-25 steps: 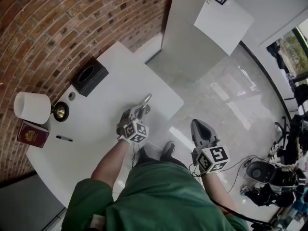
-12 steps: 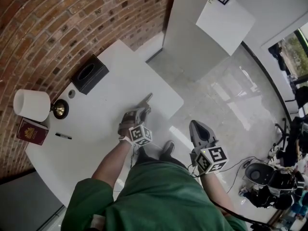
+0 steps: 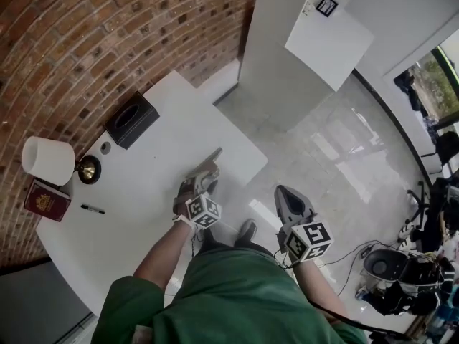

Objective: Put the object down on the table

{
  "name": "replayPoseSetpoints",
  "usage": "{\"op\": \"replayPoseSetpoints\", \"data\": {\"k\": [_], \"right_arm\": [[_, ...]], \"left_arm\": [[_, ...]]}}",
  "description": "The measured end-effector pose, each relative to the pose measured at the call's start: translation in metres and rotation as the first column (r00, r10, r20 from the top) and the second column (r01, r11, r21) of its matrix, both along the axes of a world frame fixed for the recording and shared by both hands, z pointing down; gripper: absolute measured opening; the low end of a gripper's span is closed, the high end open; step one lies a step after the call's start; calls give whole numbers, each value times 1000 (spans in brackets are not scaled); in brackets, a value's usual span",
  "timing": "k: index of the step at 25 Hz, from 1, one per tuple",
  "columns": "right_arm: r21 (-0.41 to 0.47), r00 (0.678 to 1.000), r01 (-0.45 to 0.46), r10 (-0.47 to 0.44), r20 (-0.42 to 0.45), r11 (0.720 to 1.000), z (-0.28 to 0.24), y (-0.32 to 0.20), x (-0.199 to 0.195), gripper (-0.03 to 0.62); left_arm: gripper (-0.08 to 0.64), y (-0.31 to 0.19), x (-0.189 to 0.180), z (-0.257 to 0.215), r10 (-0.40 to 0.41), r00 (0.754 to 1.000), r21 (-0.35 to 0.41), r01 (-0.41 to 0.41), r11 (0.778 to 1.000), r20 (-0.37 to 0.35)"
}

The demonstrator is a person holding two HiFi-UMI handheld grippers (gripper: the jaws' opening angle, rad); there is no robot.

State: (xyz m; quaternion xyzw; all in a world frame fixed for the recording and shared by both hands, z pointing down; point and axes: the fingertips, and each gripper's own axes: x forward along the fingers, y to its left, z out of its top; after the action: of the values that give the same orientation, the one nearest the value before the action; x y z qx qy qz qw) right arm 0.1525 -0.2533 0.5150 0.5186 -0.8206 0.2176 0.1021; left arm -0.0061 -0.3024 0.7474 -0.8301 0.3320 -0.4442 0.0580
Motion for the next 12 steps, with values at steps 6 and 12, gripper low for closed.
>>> {"op": "replayPoseSetpoints", "data": {"k": [6, 12], "right_arm": [[27, 1000, 19, -20, 18, 999, -6, -4, -4, 3], [93, 998, 39, -43, 40, 995, -27, -15, -11, 3]], "left_arm": [[161, 8, -10, -62, -182, 945, -93, 162, 982, -271], [115, -4, 2, -184, -235, 761, -80, 236, 968, -605]]}}
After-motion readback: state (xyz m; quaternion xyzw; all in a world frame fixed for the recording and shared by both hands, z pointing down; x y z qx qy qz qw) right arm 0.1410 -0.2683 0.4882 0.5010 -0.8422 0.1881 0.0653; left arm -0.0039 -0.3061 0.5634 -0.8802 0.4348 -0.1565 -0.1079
